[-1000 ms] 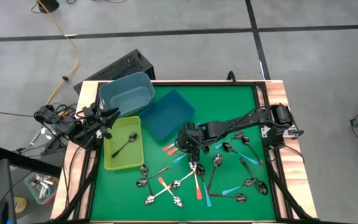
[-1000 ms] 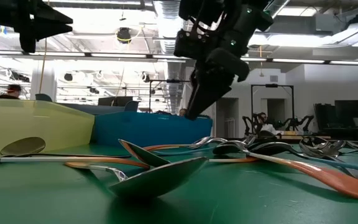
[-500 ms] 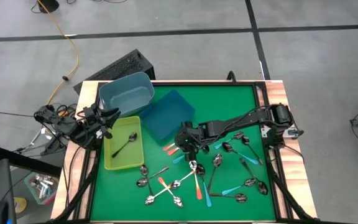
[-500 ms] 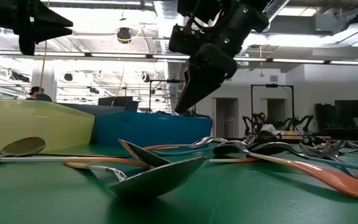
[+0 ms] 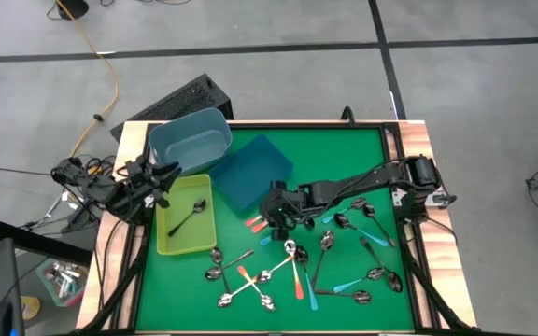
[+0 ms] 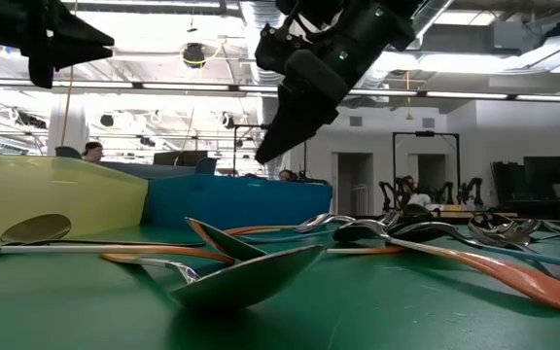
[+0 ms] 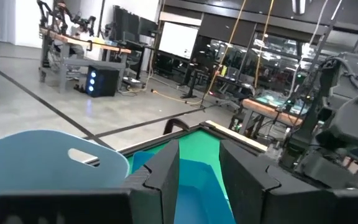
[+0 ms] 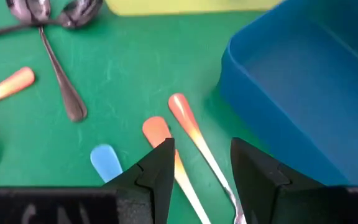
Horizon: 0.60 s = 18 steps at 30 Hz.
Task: Sort silverware by color (type)
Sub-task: Put the blue spoon into the light blue bin
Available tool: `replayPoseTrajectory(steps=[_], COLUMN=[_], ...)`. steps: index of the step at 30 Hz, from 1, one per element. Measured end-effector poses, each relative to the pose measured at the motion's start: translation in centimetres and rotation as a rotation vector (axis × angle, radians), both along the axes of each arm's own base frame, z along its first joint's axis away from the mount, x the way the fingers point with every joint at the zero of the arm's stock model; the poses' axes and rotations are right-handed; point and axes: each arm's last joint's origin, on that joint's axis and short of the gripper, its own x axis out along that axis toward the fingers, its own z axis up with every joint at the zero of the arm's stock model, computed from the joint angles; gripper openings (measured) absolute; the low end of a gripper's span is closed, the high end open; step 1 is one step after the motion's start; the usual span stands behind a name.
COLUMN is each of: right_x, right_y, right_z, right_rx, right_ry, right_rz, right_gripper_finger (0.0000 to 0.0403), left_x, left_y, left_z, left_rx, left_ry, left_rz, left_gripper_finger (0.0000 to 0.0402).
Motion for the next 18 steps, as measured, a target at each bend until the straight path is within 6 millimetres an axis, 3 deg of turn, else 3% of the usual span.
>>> replayPoseTrajectory(steps=[18], right_x=[0.13], right_y=[-0.68], right_z=[0.08], right_rx=[-0.026], right_ry=[-0.011], right_rz=[0.006], right_gripper_finger=[0.0166], left_x=[0.05], left_y=[-0.08], left_z=[0.01], left_rx=[0.028], left_ry=[0.017], left_rz=[-0.030], left_gripper_finger=[0.0101])
